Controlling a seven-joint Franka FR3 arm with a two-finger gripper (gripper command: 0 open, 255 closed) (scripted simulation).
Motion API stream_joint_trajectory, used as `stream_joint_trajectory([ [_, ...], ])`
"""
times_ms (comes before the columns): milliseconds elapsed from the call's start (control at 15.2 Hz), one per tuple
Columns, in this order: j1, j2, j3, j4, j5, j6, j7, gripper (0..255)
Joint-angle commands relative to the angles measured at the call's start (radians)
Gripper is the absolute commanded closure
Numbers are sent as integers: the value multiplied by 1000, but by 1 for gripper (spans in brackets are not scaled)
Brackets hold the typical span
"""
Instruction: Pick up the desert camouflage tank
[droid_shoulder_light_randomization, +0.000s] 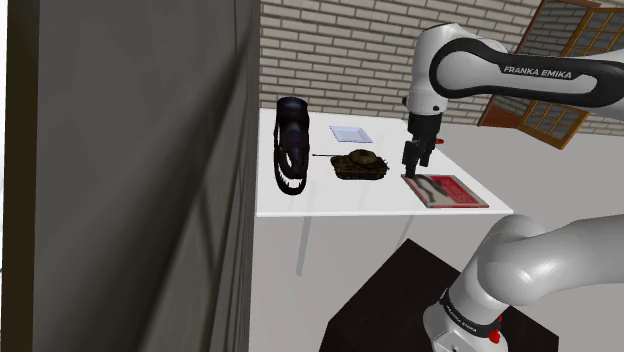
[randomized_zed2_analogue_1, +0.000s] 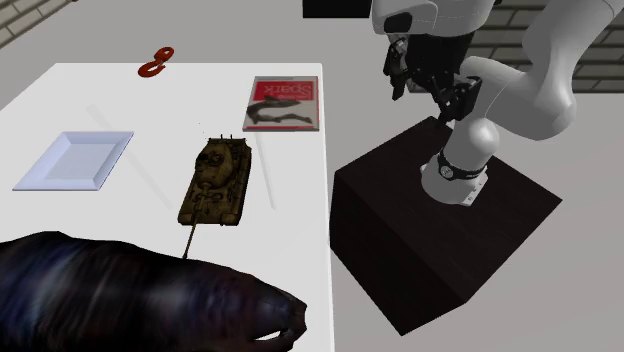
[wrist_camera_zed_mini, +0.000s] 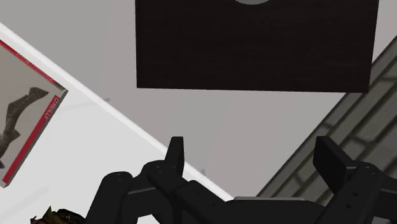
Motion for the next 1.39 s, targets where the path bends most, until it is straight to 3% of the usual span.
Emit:
stream_joint_trajectory([
  [0,0,0,0,0,0,0,0,0],
  [660,7,278,-166,99,-169,205,-339,0],
  [1320,17,631,-275,318,-205,391,-656,0],
])
